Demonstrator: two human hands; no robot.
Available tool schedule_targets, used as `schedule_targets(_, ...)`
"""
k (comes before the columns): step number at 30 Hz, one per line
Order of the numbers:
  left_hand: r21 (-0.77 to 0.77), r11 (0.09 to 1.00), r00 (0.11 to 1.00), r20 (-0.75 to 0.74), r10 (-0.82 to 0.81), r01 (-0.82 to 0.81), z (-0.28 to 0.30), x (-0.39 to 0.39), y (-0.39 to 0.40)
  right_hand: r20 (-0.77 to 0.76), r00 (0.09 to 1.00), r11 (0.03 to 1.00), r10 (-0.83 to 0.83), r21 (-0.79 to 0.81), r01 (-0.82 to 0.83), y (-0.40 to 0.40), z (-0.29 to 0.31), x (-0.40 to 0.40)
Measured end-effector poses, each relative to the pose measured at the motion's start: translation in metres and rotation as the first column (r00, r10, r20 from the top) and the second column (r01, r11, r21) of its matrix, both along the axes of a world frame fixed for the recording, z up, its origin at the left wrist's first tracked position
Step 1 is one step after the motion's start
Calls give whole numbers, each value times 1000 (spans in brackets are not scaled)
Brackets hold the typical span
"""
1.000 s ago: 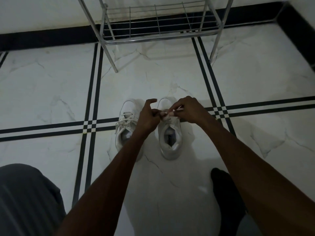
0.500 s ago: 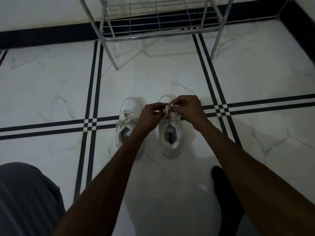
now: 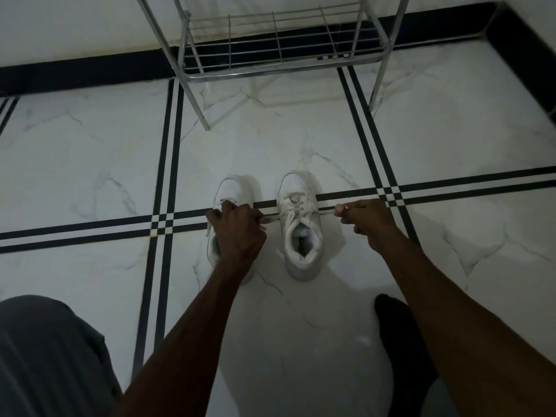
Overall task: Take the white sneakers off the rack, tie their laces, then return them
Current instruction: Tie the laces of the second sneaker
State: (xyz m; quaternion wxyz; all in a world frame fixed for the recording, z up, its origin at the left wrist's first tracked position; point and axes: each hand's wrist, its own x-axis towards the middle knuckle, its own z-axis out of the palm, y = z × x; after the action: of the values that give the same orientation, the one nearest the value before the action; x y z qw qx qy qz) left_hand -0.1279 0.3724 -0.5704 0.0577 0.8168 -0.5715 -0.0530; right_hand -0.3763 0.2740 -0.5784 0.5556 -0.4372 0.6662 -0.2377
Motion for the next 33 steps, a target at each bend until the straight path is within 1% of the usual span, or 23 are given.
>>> schedule_targets(3, -18, 1000, 999, 38, -3, 4, 1, 2, 4, -46, 998, 999, -39, -15, 38, -3, -1, 5)
schedule_targets(6, -5, 1000, 999, 34, 3, -2, -1, 3, 7, -74, 994, 996, -86, -3, 86, -4, -9, 5)
schedule_targets(9, -21, 999, 999, 9, 32, -31, -2, 2, 7, -104, 987, 992, -126, -32, 123, 0, -13, 8)
schedule_targets(13, -28, 998, 999, -17, 48, -49, -6, 2, 8, -95, 979, 983, -180, -40, 177, 2, -15, 11)
schedule_targets(14, -25, 999, 999, -11, 46, -46, -7, 2, 9, -128, 977, 985, -169, -62, 162, 3, -15, 12)
schedule_targets(16, -23, 999, 999, 4, 38, -38, -8, 1, 9, -257, 964, 988, -64, -152, 25, 3, -12, 13)
schedule_targets(17, -27, 999, 999, 10, 32, -31, -7, 1, 7, -294, 956, 980, -20, -197, -40, 3, -6, 14)
schedule_targets(19, -23, 1000, 1000, -20, 19, -20, -3, 2, 2, -311, 948, 958, 65, -246, -146, -3, 6, 15)
schedule_targets(21, -32, 999, 996, -86, -32, 29, 4, -2, -1, -336, 926, 920, 170, -284, -272, -7, 14, 15)
schedule_targets(22, -46, 997, 990, -120, -70, 65, 7, -5, -3, -348, 907, 883, 236, -314, -350, -8, 17, 15)
schedule_targets(24, -47, 994, 968, -226, -112, 104, 4, -10, -9, -345, 851, 778, 396, -367, -510, -6, 16, 19)
schedule_targets(26, -39, 987, 927, -340, -160, 156, -10, -14, -14, -329, 766, 679, 553, -355, -643, 0, 11, 26)
schedule_targets(27, -37, 984, 912, -371, -175, 174, -15, -15, -16, -358, 721, 636, 593, -341, -692, 3, 8, 29)
schedule_targets(28, -27, 983, 912, -370, -180, 183, -22, -15, -19, -392, 705, 606, 591, -361, -709, 6, 3, 31)
schedule_targets(30, -1, 988, 944, -294, -150, 156, -23, -17, -18, -449, 739, 578, 503, -461, -673, 11, -3, 33)
schedule_targets(31, 5, 990, 955, -265, -133, 139, -19, -20, -16, -476, 748, 589, 462, -466, -660, 12, -4, 32)
schedule_targets(33, -11, 993, 965, -235, -119, 119, -14, -22, -14, -521, 738, 613, 429, -432, -661, 12, -7, 29)
